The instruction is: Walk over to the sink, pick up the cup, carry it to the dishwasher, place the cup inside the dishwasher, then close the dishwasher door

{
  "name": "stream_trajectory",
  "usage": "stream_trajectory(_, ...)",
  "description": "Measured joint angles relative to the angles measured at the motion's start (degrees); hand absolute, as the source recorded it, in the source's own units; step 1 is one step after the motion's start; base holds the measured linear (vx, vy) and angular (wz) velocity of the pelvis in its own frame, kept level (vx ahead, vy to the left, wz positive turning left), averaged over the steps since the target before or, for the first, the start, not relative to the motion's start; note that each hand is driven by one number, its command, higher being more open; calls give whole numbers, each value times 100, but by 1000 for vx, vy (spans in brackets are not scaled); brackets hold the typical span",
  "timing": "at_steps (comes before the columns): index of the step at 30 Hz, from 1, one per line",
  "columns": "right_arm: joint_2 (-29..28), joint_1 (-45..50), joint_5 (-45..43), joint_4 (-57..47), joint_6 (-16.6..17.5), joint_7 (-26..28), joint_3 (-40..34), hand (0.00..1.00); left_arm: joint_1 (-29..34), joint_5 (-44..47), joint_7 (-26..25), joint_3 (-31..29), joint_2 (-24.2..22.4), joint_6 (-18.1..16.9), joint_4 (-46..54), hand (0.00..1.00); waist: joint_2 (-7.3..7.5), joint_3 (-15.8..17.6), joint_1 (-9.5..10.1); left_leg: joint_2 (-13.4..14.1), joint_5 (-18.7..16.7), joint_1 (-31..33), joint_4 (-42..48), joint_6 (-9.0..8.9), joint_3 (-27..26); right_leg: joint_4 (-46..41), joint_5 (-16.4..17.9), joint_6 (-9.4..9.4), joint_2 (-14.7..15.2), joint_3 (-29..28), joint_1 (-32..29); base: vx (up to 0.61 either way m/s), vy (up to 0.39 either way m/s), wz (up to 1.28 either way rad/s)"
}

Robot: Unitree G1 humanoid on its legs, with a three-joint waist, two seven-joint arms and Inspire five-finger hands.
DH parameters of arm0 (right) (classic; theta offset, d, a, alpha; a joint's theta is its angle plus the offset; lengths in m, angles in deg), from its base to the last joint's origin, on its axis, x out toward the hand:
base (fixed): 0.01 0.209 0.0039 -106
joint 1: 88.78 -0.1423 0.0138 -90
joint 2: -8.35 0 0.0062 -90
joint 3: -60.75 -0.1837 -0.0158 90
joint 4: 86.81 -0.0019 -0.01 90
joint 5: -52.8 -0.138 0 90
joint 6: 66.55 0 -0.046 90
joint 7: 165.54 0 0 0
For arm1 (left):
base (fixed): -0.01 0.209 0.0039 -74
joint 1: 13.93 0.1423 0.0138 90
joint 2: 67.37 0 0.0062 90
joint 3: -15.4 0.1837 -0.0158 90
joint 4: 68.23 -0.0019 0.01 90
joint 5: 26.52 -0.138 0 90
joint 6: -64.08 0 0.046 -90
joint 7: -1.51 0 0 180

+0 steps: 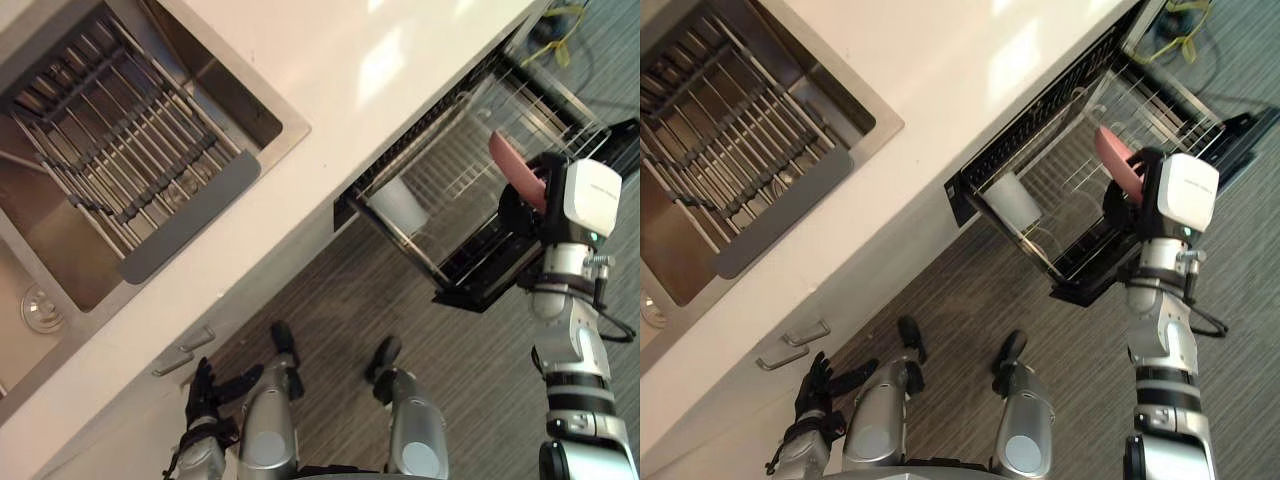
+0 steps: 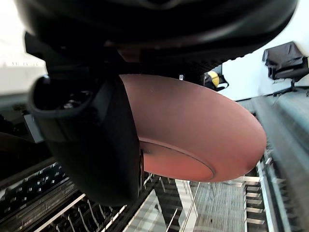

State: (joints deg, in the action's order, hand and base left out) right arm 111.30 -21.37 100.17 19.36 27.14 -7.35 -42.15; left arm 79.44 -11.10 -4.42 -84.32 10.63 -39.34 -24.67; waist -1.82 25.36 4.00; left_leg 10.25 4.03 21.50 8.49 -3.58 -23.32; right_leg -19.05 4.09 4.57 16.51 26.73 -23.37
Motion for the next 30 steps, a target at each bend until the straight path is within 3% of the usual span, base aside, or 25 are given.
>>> stream_trajectory(8,866,-1040,-3,886,-280,15,729,0,-240,336,-2,280,-27,-85,-74,100,-393,203,86,-275,140,463,-219,186,57,0,-140,68,201,-10,-535,7,29,9)
stream_trajectory(9,954,-1171,-4,964,-358,16,852,100,-279,360,-4,334,-24,-89,-75,100,-439,224,104,-302,150,531,-235,200,67,12,-172,70,221,-11,-602,8,24,7)
stream_trajectory(14,1041,-1594,-304,1189,-692,14,906,100,-398,454,-6,487,-15,-165,-69,100,-513,246,154,-384,163,610,-249,217,239,51,-249,83,277,-13,-671,3,7,2)
stream_trajectory(19,1298,-1648,-792,989,-781,160,824,100,-404,541,79,571,-10,-176,-10,100,-581,248,132,-466,229,572,-361,253,280,106,-321,97,320,-19,-652,-6,4,1)
stream_trajectory(22,1299,-1554,-875,467,-752,168,528,100,-391,540,236,570,-9,-160,87,100,-580,249,117,-509,255,391,-450,253,305,129,-332,104,335,-36,-519,-3,0,-3)
stream_trajectory(25,1136,-1234,-1028,-596,-433,-35,-117,100,-370,537,339,503,-24,-125,181,100,-566,252,57,-532,254,88,-512,253,322,205,-353,139,329,-20,-203,0,0,0)
stream_trajectory(28,911,-892,-1298,-1311,-101,-208,-560,100,-286,527,354,325,-29,-120,95,100,-465,225,-35,-540,247,-220,-600,243,308,314,-370,166,290,-16,98,11,0,-8)
stream_trajectory(30,616,-506,-1508,-1484,30,-250,-904,100,-122,456,342,103,-20,-124,42,100,-227,105,-84,-512,217,-453,-640,201,240,459,-391,195,220,-57,324,36,-7,-18)
